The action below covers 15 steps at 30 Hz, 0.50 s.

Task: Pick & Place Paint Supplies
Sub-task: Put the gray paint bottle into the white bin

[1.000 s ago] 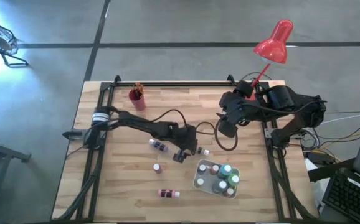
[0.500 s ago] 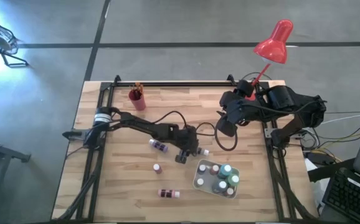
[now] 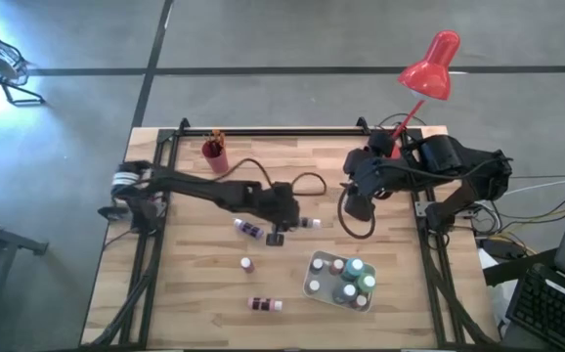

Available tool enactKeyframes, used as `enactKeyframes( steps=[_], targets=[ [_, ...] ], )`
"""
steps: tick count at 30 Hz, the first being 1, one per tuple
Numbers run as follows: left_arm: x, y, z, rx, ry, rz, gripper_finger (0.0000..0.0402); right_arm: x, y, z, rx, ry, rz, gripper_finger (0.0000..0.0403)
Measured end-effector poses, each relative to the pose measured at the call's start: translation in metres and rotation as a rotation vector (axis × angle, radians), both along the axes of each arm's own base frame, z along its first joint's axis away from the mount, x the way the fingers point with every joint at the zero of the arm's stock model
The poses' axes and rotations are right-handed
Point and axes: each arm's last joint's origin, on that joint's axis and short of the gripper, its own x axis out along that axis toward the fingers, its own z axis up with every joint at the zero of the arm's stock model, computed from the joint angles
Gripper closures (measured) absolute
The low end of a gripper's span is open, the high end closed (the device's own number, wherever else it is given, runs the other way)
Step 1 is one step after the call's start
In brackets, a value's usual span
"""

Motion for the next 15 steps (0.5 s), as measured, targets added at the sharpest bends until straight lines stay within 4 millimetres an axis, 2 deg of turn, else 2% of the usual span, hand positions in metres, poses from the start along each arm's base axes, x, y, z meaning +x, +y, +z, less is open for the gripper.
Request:
enactKeyframes(
  steps=[5,9,12,15],
  targets=[
    [-0.028,0.007,0.026,-0.065,-0.248,0.074,0.0281,0.001,0.008,-0.006,0.01,0.038,0.062,0.0154],
    [-0.052,0.015,0.032,-0.165,-0.465,0.139,0.0281,0.003,0.014,-0.014,0.001,0.071,0.085,0.0144],
    [-0.066,0.017,0.047,-0.257,-0.686,0.106,0.0281,0.009,0.017,-0.019,-0.003,0.071,0.097,0.0138],
    [-0.074,0.016,0.054,-0.296,-0.802,0.019,0.0281,0.015,0.018,-0.023,-0.018,0.063,0.123,0.0135]
  ],
)
